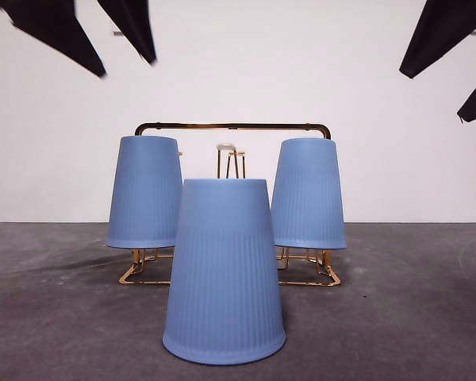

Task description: Pick the top cup and place it on cupholder, pick up the mid cup and place it on cupholder, last pick the bottom cup and place it on cupholder.

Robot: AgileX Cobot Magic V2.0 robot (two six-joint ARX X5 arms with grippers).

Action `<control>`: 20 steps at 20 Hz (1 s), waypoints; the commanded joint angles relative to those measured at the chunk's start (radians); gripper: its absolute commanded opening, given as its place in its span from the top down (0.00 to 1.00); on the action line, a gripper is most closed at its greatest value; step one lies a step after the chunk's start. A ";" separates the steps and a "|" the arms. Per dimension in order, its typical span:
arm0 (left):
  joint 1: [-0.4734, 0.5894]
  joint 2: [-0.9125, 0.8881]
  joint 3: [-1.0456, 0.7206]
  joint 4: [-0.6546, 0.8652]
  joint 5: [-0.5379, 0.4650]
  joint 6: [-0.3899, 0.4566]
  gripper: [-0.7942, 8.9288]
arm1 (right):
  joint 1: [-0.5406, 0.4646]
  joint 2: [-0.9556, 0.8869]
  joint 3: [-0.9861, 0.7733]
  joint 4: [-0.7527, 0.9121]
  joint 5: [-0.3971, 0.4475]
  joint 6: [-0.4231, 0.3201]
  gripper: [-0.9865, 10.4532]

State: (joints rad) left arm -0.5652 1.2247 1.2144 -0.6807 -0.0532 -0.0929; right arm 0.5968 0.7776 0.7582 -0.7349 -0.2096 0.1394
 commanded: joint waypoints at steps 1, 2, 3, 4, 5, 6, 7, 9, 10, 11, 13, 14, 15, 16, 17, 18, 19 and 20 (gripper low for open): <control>-0.014 -0.069 0.022 -0.047 0.005 -0.002 0.56 | 0.010 0.005 0.005 0.029 -0.005 0.007 0.52; -0.018 -0.101 0.022 -0.077 0.020 -0.003 0.56 | 0.010 0.005 0.005 0.041 -0.010 0.007 0.52; -0.019 -0.134 0.021 -0.109 0.042 -0.004 0.56 | 0.010 0.005 0.005 0.053 -0.021 0.007 0.52; -0.019 -0.161 0.019 -0.135 0.056 -0.003 0.56 | 0.010 0.006 0.005 0.063 -0.031 0.009 0.52; -0.019 -0.191 0.013 -0.156 0.074 -0.003 0.56 | 0.010 0.006 0.005 0.073 -0.034 0.010 0.52; -0.019 -0.219 -0.002 -0.164 0.103 -0.004 0.56 | 0.010 0.006 0.005 0.083 -0.035 0.010 0.52; -0.019 -0.252 -0.028 -0.163 0.133 -0.006 0.56 | 0.010 0.006 0.005 0.092 -0.040 0.011 0.52; -0.019 -0.322 -0.097 -0.161 0.183 -0.009 0.56 | 0.010 0.006 0.005 0.107 -0.055 0.019 0.52; -0.019 -0.357 -0.137 -0.161 0.203 -0.010 0.56 | 0.010 0.006 0.005 0.113 -0.056 0.021 0.52; -0.019 -0.389 -0.177 -0.161 0.228 -0.014 0.56 | 0.010 0.006 0.005 0.116 -0.057 0.027 0.52; -0.019 -0.454 -0.255 -0.164 0.266 -0.024 0.56 | 0.010 0.008 0.006 0.126 -0.086 0.035 0.52; -0.020 -0.482 -0.285 -0.166 0.272 -0.029 0.56 | 0.010 0.013 0.008 0.129 -0.094 0.038 0.52; -0.020 -0.506 -0.307 -0.166 0.277 -0.030 0.56 | 0.010 0.019 0.008 0.133 -0.103 0.040 0.52; -0.019 -0.525 -0.322 -0.166 0.277 -0.036 0.56 | 0.010 0.027 0.009 0.137 -0.117 0.045 0.52; -0.019 -0.537 -0.326 -0.168 0.276 -0.041 0.56 | 0.010 0.037 0.009 0.141 -0.135 0.047 0.52; -0.019 -0.547 -0.326 -0.168 0.277 -0.043 0.56 | 0.013 0.048 0.009 0.150 -0.148 0.058 0.52; -0.019 -0.554 -0.326 -0.166 0.277 -0.044 0.56 | 0.019 0.060 0.009 0.166 -0.166 0.064 0.52; -0.019 -0.557 -0.326 -0.164 0.276 -0.044 0.56 | 0.029 0.072 0.011 0.181 -0.180 0.071 0.52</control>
State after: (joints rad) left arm -0.5781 0.6605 0.8803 -0.8562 0.2157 -0.1276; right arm 0.6170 0.8421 0.7582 -0.5652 -0.3836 0.1917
